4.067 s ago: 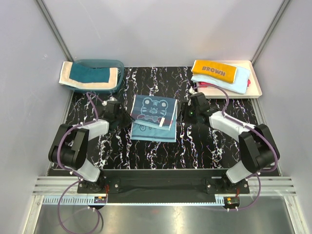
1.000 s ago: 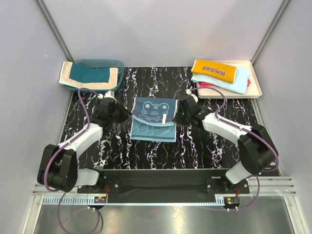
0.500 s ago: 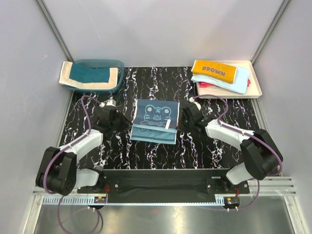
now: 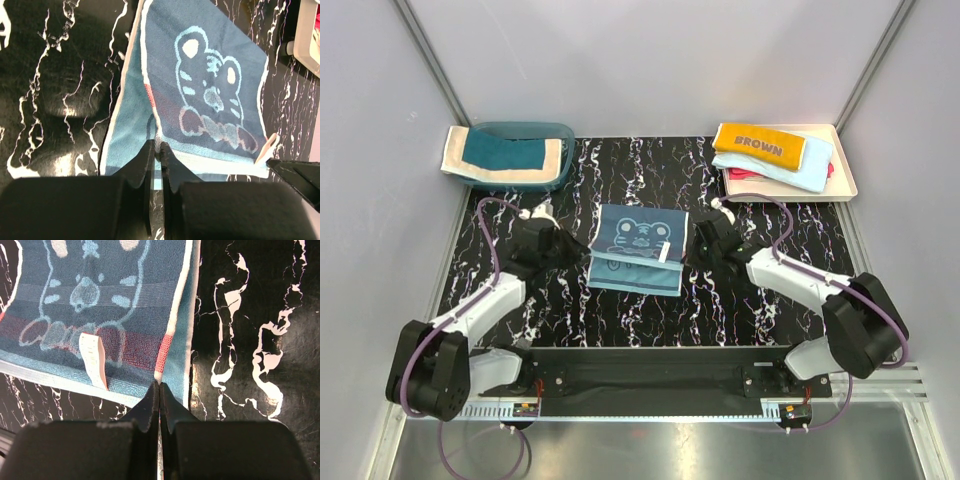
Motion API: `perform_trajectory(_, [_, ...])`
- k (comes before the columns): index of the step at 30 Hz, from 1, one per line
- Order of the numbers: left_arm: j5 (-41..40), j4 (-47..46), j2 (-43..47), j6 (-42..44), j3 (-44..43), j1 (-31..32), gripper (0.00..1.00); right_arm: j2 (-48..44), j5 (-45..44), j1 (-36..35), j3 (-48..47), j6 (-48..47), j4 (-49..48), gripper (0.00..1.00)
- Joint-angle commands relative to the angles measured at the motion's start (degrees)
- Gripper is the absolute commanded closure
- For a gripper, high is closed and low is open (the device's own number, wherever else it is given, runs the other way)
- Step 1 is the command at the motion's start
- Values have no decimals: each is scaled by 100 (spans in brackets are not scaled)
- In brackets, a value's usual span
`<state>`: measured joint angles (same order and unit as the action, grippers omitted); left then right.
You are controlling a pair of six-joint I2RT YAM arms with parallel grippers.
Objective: Fold and stack the towels
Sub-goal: Fold the towel
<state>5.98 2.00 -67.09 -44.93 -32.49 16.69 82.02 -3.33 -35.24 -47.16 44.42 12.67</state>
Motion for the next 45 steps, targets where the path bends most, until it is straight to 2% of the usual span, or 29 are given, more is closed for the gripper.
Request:
perform_trajectory(1, [-176, -77, 196, 1, 164, 19, 100, -195, 17, -44, 127, 101, -97, 100])
perform_trajectory(13, [-79, -604, -155, -174, 717, 124, 100, 77, 140, -184, 576, 216, -536, 100])
perform_trajectory(21, [-158, -771, -454, -148, 762, 142, 100, 394, 140, -211, 603, 198, -687, 100])
perform_trajectory(29, [-211, -218, 168, -60, 428, 150, 100, -80, -132, -211, 251, 49, -124, 100])
perform_trajectory(35, [-316, 169, 653, -16, 392, 150, 100, -397, -62, -220, 391, 110, -62, 100])
perform_trajectory(45, [-264, -164, 434, -78, 867, 142, 100, -178, 87, -281, 777, 242, -431, 100])
